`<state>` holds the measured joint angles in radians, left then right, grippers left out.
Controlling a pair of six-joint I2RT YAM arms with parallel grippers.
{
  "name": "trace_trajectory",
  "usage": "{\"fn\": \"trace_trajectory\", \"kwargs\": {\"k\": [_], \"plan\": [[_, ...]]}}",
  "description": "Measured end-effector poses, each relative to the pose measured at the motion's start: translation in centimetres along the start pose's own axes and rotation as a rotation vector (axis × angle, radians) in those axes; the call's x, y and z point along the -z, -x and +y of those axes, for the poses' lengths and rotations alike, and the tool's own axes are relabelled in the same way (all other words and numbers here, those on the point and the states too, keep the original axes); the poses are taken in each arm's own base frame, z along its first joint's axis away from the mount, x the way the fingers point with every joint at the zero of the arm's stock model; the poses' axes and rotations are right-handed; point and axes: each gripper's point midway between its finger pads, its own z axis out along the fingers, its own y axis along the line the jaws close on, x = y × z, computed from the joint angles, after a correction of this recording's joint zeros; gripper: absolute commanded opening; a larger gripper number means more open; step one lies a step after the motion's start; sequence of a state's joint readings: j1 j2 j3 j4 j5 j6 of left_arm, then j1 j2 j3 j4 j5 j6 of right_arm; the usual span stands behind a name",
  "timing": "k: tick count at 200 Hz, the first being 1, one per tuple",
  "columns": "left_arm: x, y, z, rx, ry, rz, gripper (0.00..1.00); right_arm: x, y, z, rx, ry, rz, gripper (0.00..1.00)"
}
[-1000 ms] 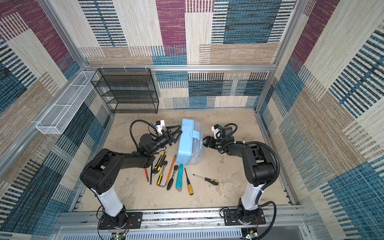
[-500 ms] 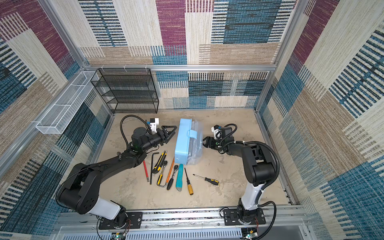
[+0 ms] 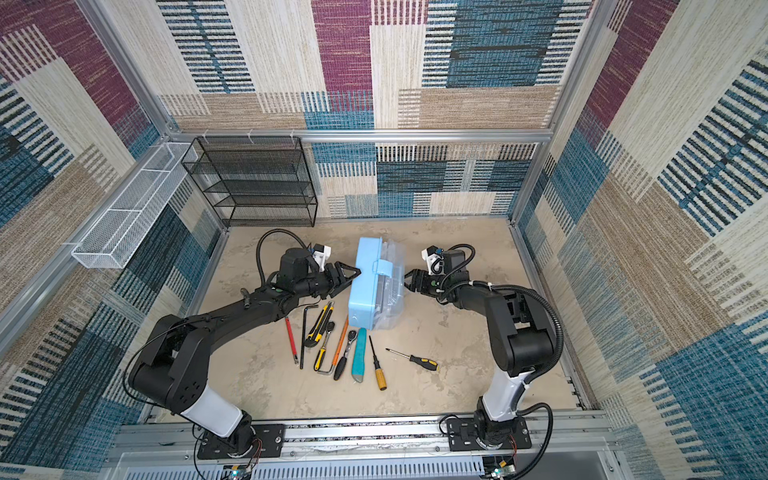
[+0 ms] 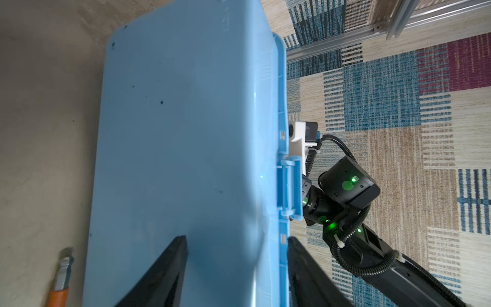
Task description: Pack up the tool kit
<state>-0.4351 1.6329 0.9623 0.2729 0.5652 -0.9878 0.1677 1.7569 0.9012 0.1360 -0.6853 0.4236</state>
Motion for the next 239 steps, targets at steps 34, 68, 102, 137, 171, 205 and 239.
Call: {"fn": "trace_trajectory", "kwargs": {"k": [34,68,102,137,171,205,239], "plan": [[-1.6,-0.5,-0.4,-0.009,-0.013,0.048,0.6,0.2,0.1,0.5,-0.026,0.024,0.001,0.7],[-3.4,-1.2,-0.1,0.001,0.01,0.094,0.59,0.9,1.8,1.2,-0.013,0.017,-0.049,0.7],[-5.2,-1.9,0.0,0.008,0.032,0.128,0.59,2.0,4.4,2.1,0.02,-0.007,-0.12,0.71],[-7.2,-3.3,0.4,0.02,0.016,0.192,0.58,3.2,6.9,3.9,0.093,-0.009,-0.188,0.7],[-7.9,-3.9,1.0,0.023,-0.005,0.219,0.58,3.3,7.1,4.3,0.152,-0.018,-0.193,0.7],[-6.8,-3.3,2.8,0.042,0.014,0.189,0.59,3.2,6.7,2.9,0.17,-0.086,-0.194,0.71],[-4.8,-1.9,3.4,0.019,0.074,0.143,0.6,2.6,5.6,2.7,0.176,-0.139,-0.159,0.72]]}}
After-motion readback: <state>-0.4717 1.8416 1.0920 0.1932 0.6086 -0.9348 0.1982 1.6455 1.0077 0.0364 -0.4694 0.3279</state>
